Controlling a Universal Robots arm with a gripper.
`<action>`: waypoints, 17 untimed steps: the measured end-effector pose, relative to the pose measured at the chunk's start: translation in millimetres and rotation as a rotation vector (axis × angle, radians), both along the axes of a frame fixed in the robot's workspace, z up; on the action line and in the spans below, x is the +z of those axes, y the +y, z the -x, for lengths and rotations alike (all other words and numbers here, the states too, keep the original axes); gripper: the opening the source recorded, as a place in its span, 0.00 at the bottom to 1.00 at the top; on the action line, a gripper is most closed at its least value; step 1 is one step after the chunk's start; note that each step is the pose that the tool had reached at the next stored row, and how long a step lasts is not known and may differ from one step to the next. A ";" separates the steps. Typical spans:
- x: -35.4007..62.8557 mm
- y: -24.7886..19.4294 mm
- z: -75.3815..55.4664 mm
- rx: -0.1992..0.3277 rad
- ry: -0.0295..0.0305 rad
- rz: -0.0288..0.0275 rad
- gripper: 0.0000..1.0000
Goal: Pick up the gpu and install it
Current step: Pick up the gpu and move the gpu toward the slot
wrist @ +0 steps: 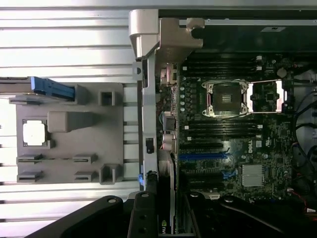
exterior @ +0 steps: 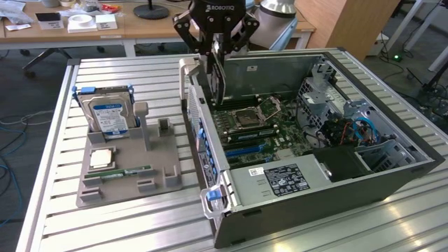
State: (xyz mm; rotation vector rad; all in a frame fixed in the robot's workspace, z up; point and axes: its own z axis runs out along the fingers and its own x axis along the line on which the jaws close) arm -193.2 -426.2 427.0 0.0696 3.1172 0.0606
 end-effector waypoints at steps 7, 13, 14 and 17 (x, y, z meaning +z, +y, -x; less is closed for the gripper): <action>0.0 0.0 -24.7 0.000 0.0000 -0.0041 0.26; 0.0 0.0 -45.3 0.000 -0.0001 -0.0078 0.26; 0.0 0.0 -48.9 0.000 0.0000 -0.0083 0.26; -0.1 0.0 -60.4 0.000 -0.0001 -0.0100 0.26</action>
